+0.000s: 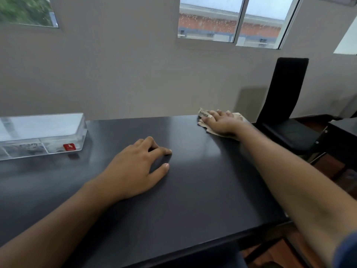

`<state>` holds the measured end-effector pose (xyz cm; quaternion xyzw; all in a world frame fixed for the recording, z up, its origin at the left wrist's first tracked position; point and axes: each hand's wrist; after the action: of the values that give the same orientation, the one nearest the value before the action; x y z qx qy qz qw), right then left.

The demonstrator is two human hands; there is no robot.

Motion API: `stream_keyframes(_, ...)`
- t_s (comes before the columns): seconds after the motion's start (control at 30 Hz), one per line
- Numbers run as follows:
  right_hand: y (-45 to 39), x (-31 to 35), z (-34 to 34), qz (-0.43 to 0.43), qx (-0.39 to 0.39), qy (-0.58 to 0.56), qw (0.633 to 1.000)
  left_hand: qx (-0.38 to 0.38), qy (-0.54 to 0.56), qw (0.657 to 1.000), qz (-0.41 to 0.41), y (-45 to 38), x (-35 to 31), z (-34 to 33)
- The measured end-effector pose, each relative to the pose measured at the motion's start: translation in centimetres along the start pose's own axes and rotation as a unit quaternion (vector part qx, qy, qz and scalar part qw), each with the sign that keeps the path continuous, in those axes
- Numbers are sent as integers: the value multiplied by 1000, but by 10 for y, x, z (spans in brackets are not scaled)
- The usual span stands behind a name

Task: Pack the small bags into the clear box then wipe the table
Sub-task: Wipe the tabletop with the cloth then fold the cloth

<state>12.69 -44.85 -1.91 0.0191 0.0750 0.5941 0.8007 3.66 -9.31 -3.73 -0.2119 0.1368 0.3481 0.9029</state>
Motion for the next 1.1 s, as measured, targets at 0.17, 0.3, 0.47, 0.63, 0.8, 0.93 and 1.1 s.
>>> stream_keyframes(0.17, 57, 28, -6, 48, -26, 5, 998, 3, 3, 1000, 18, 2, -5, 3)
stream_keyframes(0.3, 105, 44, -16, 93, -28, 21, 995, 12, -25, 999, 42, 10, -9, 1)
stream_keyframes(0.47, 173, 63, -20, 142, -36, 26, 989, 6, -37, 996, 80, 29, -15, 9)
stream_keyframes(0.63, 254, 91, -32, 220, -51, 33, 974, 9, -30, 994, 109, 80, -8, 27)
stream_keyframes(0.8, 302, 122, -43, 307, -94, 48, 946, 14, -6, 988, 155, 142, 16, 63)
stream_keyframes(0.93, 297, 146, -37, 341, -90, 38, 935, -13, -16, 979, 201, 181, 41, 91)
stream_keyframes(1.1, 258, 183, -26, 345, -68, 26, 936, -68, -16, 962, 264, 218, 65, 91)
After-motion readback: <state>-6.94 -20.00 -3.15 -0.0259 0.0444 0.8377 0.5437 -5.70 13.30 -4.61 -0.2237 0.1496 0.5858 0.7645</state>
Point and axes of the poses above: each hand's wrist, its own y-axis away from the middle knuckle, its own z-axis out of the back of the hand, x = y × z, and after that the axes turned 14 degrees about y, right-handed
